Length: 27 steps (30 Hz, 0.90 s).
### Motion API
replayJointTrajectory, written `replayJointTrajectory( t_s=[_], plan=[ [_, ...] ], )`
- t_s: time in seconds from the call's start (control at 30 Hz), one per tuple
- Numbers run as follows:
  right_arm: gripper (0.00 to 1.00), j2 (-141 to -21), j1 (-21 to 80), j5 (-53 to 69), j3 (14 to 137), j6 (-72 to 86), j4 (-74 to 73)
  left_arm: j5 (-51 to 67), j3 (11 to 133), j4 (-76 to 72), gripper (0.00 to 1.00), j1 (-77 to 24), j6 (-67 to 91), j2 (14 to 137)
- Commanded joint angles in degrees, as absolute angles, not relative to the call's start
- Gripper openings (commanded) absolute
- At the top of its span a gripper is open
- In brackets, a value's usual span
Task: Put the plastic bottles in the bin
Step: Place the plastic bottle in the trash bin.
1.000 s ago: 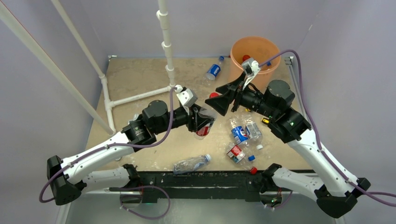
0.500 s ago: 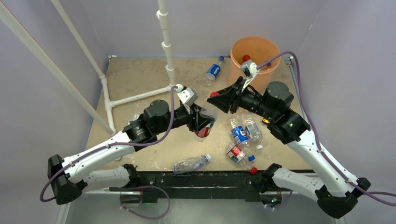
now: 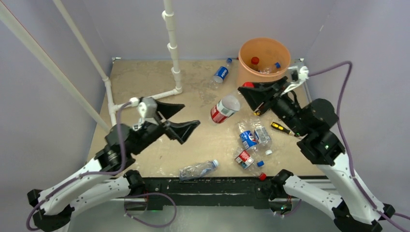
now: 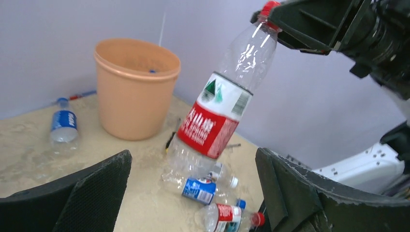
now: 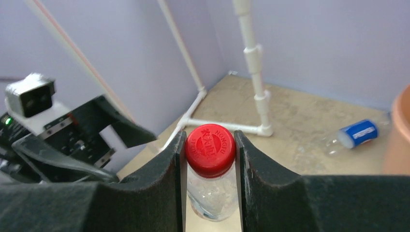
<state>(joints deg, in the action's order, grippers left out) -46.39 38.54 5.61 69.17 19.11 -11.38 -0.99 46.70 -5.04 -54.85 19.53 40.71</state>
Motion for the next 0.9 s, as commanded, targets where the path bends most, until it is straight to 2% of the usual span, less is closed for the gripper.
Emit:
replayJointTrajectory(
  t_s=[0.0,0.2,0.33,0.5,0.7,0.87],
  plan=[
    [0.00,-44.69,38.36,-9.47,73.67,15.68,-4.95,-9.92,43.18,-6.49,0.99,-55.02,20.76,30.45],
    [0.00,-54.47,38.32,-35.95,82.06,8.39,-0.30,-19.25,40.80,-0.45,0.99,-55.05,22.15,22.56],
    [0.00,-61.42,37.75,-45.10,85.88,1.78,8.00,-22.74,40.16,5.00,0.99,-55.01,26.01,21.10],
    [0.00,-71.93,32.23,-49.71,92.40,-2.56,11.34,-25.10,37.73,7.23,0.99,-54.96,30.40,19.59],
    [0.00,-80.66,21.51,-47.25,96.15,0.93,11.10,-33.25,36.36,13.70,0.97,-54.94,38.27,17.06],
    [0.00,-87.49,14.37,-42.94,99.21,2.51,8.62,-34.13,34.46,14.55,0.96,-55.01,39.79,12.86]
  ],
)
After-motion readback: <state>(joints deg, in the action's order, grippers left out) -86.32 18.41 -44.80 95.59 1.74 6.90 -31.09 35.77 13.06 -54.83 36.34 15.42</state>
